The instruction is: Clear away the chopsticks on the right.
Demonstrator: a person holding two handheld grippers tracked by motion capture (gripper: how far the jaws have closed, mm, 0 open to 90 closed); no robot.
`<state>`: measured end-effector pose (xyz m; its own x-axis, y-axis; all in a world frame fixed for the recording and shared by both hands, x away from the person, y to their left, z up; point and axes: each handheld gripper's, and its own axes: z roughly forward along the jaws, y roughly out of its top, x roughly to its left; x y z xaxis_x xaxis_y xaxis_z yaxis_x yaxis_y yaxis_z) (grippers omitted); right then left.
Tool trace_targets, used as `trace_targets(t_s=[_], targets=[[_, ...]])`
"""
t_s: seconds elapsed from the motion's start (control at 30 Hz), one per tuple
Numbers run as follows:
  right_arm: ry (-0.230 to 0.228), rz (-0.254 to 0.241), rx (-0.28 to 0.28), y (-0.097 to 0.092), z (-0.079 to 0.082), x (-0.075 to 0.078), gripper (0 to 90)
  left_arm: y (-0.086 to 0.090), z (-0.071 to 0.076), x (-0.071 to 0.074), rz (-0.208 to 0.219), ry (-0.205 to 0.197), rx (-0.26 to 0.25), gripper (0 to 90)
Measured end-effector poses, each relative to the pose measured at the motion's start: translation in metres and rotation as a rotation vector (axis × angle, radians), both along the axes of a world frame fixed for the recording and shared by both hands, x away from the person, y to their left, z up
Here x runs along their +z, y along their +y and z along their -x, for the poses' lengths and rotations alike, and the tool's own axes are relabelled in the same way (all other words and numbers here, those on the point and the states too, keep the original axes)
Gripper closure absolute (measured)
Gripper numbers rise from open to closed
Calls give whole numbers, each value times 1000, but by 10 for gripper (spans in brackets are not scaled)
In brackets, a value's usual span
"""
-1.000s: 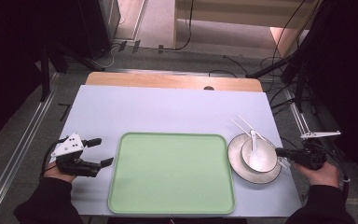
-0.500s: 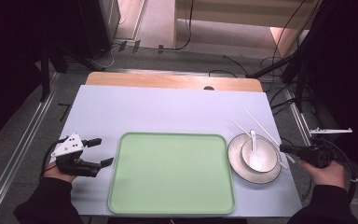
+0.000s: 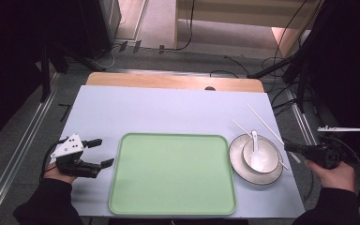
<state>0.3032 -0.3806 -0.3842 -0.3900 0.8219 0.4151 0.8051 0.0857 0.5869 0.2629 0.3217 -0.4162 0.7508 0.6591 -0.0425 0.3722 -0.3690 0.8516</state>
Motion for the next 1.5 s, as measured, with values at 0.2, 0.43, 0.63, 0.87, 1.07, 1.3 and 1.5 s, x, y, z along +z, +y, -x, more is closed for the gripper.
trace_targets(t_s=[0.2, 0.43, 0.63, 0.87, 1.07, 1.3, 1.5], targets=[[1, -4, 25, 14, 3, 7, 853, 1, 0, 0, 0, 2, 1, 151], [0, -5, 56, 32, 6, 13, 853, 1, 0, 0, -2, 6, 1, 151], [-2, -11, 83, 50, 9, 16, 853, 1, 0, 0, -1, 5, 4, 151], [-13, -20, 111, 70, 12, 18, 853, 3, 0, 0, 2, 4, 2, 151], [-22, -18, 142, 90, 15, 18, 852, 3, 0, 0, 4, 3, 5, 151], [-26, -16, 178, 112, 19, 15, 853, 3, 1, 0, 6, 2, 6, 151], [-34, -6, 195, 131, 22, 6, 853, 4, 1, 0, 5, 1, 3, 151]])
